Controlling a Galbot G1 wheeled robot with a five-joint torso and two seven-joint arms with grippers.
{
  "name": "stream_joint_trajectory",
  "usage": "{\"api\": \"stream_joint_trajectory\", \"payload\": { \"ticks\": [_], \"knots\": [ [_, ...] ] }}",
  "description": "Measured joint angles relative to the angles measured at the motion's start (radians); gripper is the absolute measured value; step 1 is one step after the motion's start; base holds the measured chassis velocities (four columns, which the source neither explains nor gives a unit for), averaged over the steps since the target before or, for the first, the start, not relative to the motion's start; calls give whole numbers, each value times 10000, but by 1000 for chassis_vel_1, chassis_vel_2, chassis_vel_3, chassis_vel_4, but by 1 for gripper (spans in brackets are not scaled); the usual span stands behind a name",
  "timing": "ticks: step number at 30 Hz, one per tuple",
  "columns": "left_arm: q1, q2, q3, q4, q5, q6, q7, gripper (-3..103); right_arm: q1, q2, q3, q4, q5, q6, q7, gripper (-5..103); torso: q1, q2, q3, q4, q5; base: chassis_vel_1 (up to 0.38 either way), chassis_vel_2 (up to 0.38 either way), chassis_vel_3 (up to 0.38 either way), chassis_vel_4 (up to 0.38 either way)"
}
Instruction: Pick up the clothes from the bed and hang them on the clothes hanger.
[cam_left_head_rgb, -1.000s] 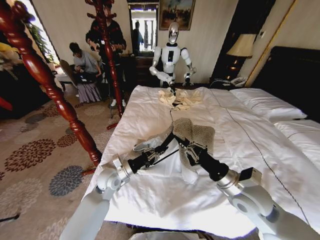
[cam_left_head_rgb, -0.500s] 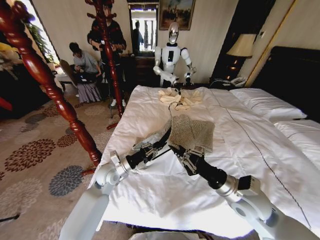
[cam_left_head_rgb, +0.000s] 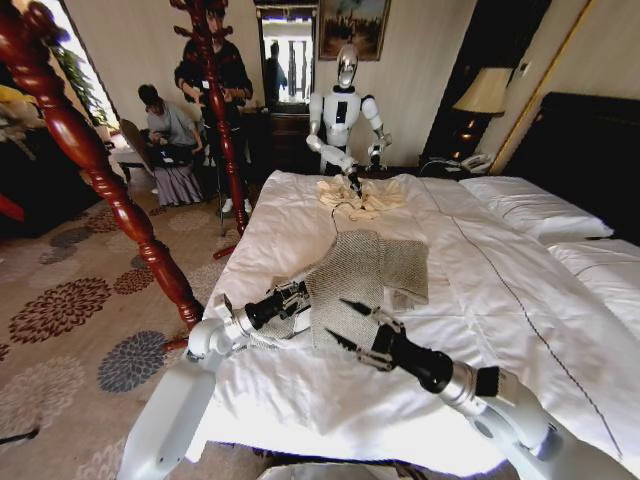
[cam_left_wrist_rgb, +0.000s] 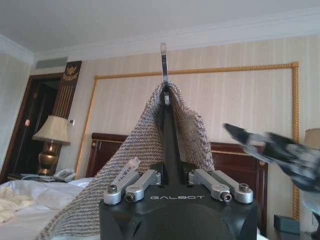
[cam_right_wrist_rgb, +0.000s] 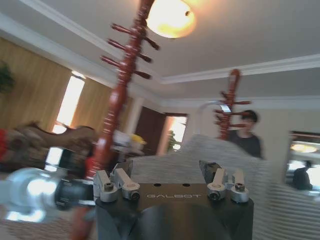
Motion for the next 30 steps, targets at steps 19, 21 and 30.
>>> {"api": "stream_joint_trajectory", "payload": {
  "ticks": [19, 21, 30],
  "knots": [
    [434, 1307, -552, -927, -646, 1, 541, 18, 217, -746, 749, -242, -5937, -2015, 4128, 100, 0, 1, 0, 0, 0, 0, 0, 0, 0],
    [499, 1358, -552, -1029, -634, 11, 530, 18, 247, -882, 778, -262, -6071, -1948, 3704, 100, 0, 1, 0, 1, 0, 0, 0, 0, 0],
    [790, 1648, -404, -1548, -434, 31, 335, 18, 325, -1482, 615, -198, -6034, -1636, 2814, 100, 0, 2, -1, 0, 0, 0, 0, 0, 0]
  ]
}}
